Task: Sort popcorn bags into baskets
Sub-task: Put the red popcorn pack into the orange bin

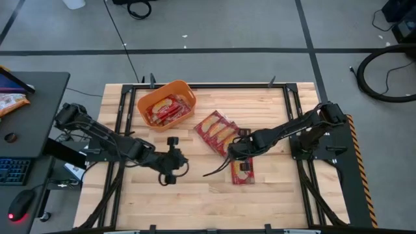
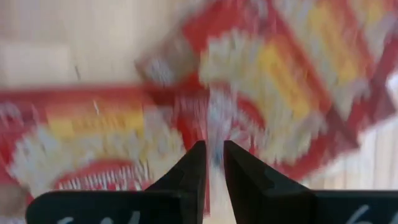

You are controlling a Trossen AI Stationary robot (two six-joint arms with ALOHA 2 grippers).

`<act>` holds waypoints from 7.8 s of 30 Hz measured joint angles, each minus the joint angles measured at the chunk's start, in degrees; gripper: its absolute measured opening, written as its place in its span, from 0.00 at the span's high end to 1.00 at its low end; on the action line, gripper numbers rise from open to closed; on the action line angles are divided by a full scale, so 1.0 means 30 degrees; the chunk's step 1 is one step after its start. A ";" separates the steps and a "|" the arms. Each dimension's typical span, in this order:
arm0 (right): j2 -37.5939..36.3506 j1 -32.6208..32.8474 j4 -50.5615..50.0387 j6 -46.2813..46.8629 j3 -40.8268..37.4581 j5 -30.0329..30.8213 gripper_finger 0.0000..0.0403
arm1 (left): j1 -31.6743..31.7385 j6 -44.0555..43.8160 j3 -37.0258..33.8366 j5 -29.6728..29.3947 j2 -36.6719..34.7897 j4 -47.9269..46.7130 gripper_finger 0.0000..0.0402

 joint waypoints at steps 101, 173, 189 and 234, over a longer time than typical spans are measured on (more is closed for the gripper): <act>-1.9730 -0.0100 1.2775 0.0133 -1.1266 0.0109 0.85 | 1.3572 -0.0980 0.1250 1.2957 0.2133 0.1788 0.99; -1.9198 -0.0100 1.3082 0.0138 -1.1258 0.0114 0.85 | 2.4792 1.0067 0.1612 0.7243 -0.0871 -1.0961 0.94; -1.9198 -0.0101 1.3081 0.0134 -1.1258 0.0114 0.85 | 2.2573 0.7516 0.1612 0.3423 -0.0886 -1.0213 0.69; -1.8965 -0.0107 1.3671 0.0138 -1.1273 0.0114 0.85 | 0.8306 0.1387 0.1620 -0.1105 1.0847 1.0317 0.48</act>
